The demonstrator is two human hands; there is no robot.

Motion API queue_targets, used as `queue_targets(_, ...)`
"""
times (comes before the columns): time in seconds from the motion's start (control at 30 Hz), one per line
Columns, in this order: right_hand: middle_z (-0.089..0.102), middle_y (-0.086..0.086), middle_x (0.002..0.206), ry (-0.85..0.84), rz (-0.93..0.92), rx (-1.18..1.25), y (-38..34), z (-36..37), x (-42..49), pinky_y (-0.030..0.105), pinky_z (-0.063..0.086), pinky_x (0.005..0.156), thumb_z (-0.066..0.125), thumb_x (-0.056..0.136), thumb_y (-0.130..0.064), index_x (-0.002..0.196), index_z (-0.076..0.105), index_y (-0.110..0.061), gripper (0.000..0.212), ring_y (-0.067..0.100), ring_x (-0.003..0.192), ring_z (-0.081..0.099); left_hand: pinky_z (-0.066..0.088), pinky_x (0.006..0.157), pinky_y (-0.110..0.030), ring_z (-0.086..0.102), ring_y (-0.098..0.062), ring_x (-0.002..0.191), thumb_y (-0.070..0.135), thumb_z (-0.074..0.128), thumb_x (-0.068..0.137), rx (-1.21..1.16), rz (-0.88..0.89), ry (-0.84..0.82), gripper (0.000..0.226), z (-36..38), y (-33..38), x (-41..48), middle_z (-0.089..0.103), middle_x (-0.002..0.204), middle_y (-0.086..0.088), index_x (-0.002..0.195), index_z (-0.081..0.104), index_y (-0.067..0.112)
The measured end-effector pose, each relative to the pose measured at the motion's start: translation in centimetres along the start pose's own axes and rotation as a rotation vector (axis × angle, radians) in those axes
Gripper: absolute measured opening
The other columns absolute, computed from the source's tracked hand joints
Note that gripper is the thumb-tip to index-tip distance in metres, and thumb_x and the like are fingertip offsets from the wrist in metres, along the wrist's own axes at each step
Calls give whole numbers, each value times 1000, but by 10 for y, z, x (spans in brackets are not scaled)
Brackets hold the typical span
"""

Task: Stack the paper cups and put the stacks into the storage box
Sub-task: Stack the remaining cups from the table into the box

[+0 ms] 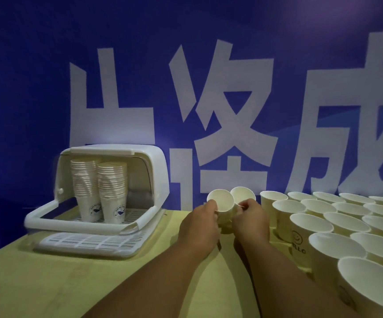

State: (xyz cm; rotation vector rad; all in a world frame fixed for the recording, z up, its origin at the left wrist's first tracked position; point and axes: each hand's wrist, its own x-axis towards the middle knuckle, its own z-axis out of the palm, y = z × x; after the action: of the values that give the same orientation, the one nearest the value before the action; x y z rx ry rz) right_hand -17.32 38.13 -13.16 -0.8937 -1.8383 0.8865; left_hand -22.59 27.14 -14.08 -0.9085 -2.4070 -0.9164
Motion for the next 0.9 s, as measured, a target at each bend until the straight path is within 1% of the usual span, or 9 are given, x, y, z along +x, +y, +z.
queue_targets(0.17,60,-8,81,12,-64,106,-6,0,1,24,43,59,56,98,-26,93,60,-30,8,9,72,56,41,55,-19,55,-9,66,41,49,104,53,58,140,8,-22,5,-6,57,87,13,101,50,34)
queue_targets(0.3,58,-16,79,24,-92,195,-19,-3,-1,20,38,54,54,99,-30,95,60,-32,8,8,72,56,41,59,-22,58,-12,70,41,46,104,87,124,227,16,-48,9,-11,58,90,10,108,55,29)
queue_targets(0.43,62,-9,87,-12,-209,211,-40,-6,-4,19,40,56,55,99,-29,93,62,-30,9,9,77,59,43,59,-26,56,-13,71,43,35,107,81,196,302,23,-88,6,-18,54,88,11,103,52,27)
queue_targets(0.5,62,-4,93,-34,-254,215,-51,-8,-5,18,40,58,57,98,-28,95,62,-28,6,11,82,58,46,58,-30,54,-18,67,40,35,108,90,255,357,26,-112,-1,-24,52,84,10,99,52,23)
queue_targets(0.63,53,0,106,-76,-327,210,-76,-16,-10,22,42,71,60,97,-27,106,63,-22,11,17,94,55,43,51,-33,52,-25,60,39,37,106,99,266,460,30,-159,-32,-33,52,73,7,92,54,19)
queue_targets(0.7,47,0,109,-94,-354,232,-90,-19,-14,15,38,70,61,96,-26,111,65,-20,16,16,97,52,44,54,-33,56,-26,65,41,35,108,63,223,476,34,-176,-54,-35,57,75,4,93,57,19)
queue_targets(0.77,44,-2,111,-99,-375,269,-104,-23,-18,9,35,67,64,94,-27,109,66,-21,16,15,98,50,38,54,-28,54,-19,67,40,39,106,18,211,469,29,-188,-77,-36,57,77,6,92,57,22)
queue_targets(0.83,46,-1,113,-107,-411,296,-118,-24,-23,11,38,70,66,92,-27,107,67,-22,15,15,99,51,39,59,-28,53,-15,74,32,49,104,-9,217,430,18,-193,-97,-38,58,83,7,91,59,24)
queue_targets(0.9,48,-2,112,-116,-463,291,-131,-25,-30,13,41,73,67,92,-27,109,69,-21,18,14,99,53,44,66,-31,54,-18,83,26,57,102,17,187,361,12,-193,-112,-37,58,92,5,95,66,21)
